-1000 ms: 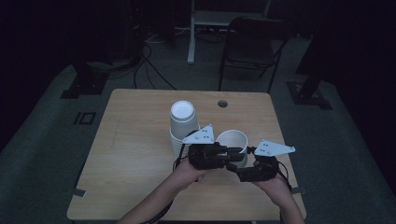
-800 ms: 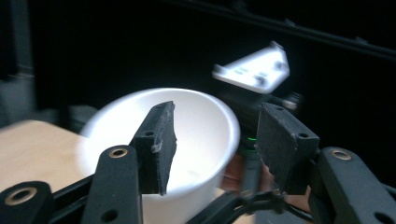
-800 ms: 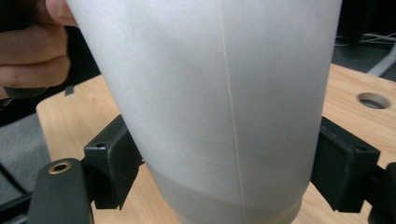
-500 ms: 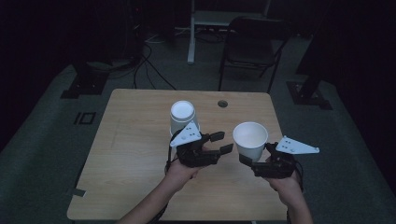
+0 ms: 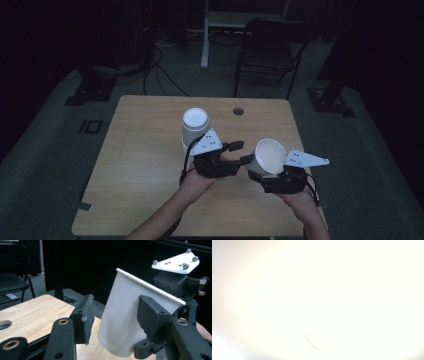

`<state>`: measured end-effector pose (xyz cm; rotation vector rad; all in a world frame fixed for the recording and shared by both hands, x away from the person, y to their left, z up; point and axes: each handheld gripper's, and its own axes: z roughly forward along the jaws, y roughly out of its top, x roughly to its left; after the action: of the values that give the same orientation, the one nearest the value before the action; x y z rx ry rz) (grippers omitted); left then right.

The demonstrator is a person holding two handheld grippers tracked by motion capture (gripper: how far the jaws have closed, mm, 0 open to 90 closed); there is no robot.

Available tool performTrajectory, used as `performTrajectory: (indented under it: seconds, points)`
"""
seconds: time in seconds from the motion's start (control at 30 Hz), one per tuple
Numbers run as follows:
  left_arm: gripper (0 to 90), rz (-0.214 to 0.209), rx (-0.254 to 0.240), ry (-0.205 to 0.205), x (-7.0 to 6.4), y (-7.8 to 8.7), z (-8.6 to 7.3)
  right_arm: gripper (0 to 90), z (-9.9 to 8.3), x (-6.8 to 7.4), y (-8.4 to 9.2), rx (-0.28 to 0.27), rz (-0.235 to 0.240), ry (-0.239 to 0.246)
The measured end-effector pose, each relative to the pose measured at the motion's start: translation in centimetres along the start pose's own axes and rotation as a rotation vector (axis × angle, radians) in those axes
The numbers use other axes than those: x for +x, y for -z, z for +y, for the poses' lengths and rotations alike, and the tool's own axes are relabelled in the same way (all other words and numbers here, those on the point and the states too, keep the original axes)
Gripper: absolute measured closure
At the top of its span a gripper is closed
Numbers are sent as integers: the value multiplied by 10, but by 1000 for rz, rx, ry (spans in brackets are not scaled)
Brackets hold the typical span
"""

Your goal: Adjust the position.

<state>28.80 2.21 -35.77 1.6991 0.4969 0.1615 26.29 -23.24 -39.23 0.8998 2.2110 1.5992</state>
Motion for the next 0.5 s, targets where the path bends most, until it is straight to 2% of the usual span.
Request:
performTrajectory:
  seconds: [0.03, 0.1, 0.17, 0.23, 0.3, 0.4, 0.5]
  points:
    - [475, 4, 6, -2, 0, 0, 0, 209, 0, 0, 0, -2, 1, -6]
    - [388, 8, 21, 5, 0, 0, -1, 209, 0, -2, 1, -11, 0, -20]
    - [352, 19, 19, 9, -1, 2, -1, 209, 0, -3, 3, -18, -9, -23]
    - [276, 40, 10, 0, -1, 6, -1, 209, 1, -4, 4, -26, -17, -28]
    - [272, 49, 11, 1, -1, 10, -2, 209, 1, -6, 6, -27, -28, -29]
    - [213, 52, 12, -1, -1, 17, -4, 209, 1, -7, 7, -25, -40, -30]
    - [213, 58, 25, -25, -2, 23, -6, 209, 1, -9, 8, -28, -47, -31]
